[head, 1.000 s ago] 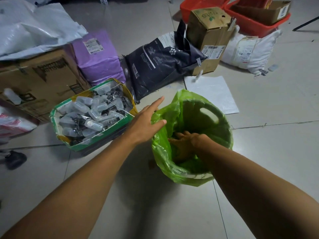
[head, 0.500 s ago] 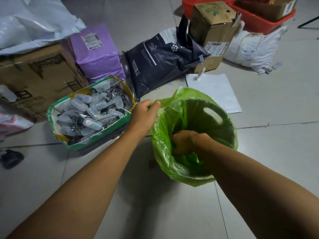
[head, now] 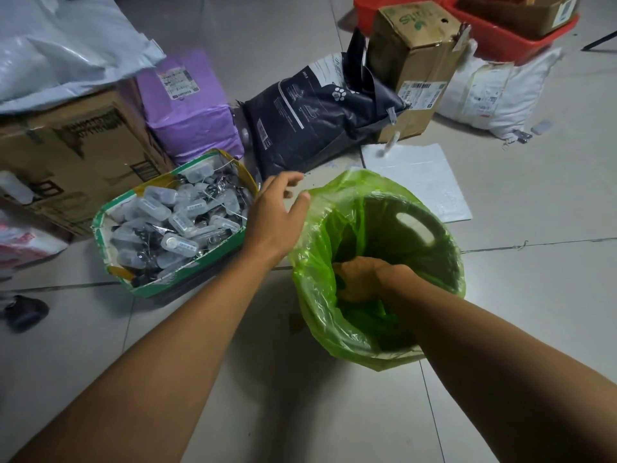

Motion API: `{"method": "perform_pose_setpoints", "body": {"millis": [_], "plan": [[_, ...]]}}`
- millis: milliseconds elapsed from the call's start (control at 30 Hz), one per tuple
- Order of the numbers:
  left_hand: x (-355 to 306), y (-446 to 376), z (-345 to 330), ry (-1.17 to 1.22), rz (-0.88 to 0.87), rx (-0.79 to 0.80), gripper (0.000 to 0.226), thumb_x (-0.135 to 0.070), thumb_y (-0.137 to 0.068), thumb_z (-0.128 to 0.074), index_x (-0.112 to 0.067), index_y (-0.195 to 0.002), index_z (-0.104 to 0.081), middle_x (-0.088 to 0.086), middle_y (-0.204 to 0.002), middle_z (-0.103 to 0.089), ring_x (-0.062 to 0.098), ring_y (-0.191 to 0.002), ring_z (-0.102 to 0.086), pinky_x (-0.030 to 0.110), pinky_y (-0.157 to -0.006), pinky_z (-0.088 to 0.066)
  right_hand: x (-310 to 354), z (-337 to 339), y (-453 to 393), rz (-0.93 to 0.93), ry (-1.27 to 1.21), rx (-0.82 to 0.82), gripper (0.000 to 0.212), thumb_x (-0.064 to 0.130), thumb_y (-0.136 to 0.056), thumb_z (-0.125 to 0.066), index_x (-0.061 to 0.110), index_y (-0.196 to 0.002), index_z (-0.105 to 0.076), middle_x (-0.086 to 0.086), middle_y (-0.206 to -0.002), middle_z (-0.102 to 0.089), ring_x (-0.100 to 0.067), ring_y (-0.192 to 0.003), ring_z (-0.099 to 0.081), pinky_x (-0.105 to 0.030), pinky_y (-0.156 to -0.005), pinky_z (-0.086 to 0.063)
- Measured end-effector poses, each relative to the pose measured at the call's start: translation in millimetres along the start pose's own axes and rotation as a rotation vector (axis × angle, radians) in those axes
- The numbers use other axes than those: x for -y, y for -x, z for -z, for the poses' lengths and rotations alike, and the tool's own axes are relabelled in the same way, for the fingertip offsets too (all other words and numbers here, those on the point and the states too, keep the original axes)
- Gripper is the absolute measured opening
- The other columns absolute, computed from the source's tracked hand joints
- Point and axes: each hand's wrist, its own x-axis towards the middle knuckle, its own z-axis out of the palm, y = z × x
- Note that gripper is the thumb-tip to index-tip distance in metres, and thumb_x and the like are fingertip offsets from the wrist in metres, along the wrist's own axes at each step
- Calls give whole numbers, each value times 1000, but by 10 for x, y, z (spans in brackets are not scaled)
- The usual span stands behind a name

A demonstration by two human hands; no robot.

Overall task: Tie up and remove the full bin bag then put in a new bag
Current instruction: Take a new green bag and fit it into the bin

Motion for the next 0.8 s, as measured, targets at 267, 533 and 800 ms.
{"method": "perform_pose_setpoints", "body": {"millis": [267,533,800], "plan": [[-189,16,-142,-48,-249,104,31,-39,-82,-70,-34,-111,-62,-14,-109,-54,-3,-99,-52,12,-83,-42,23,17,60,12,-18,-10,54,48,-90,-54,27,-138,-45,-7,-135,-56,-28,-121,-54,-43,-104,-43],[-145,-5,-203,-92,-125,139,16,-29,-92,-64,-18,-94,-76,-3,-90,-69,11,-82,-60,27,-76,-47,77,-14,40,52,33,5,48,49,-91,-49,28,-134,-50,-6,-136,-56,-28,-122,-54,-43,-105,-42],[-73,75,-172,-138,37,370,34,-44,-92,-61,-18,-112,-71,0,-105,-72,16,-98,-64,34,-87,-50,-19,-91,-5,-12,98,91,86,65,-79,-58,37,-150,-18,-7,-156,-30,-31,-140,-33,-51,-115,-28]]}}
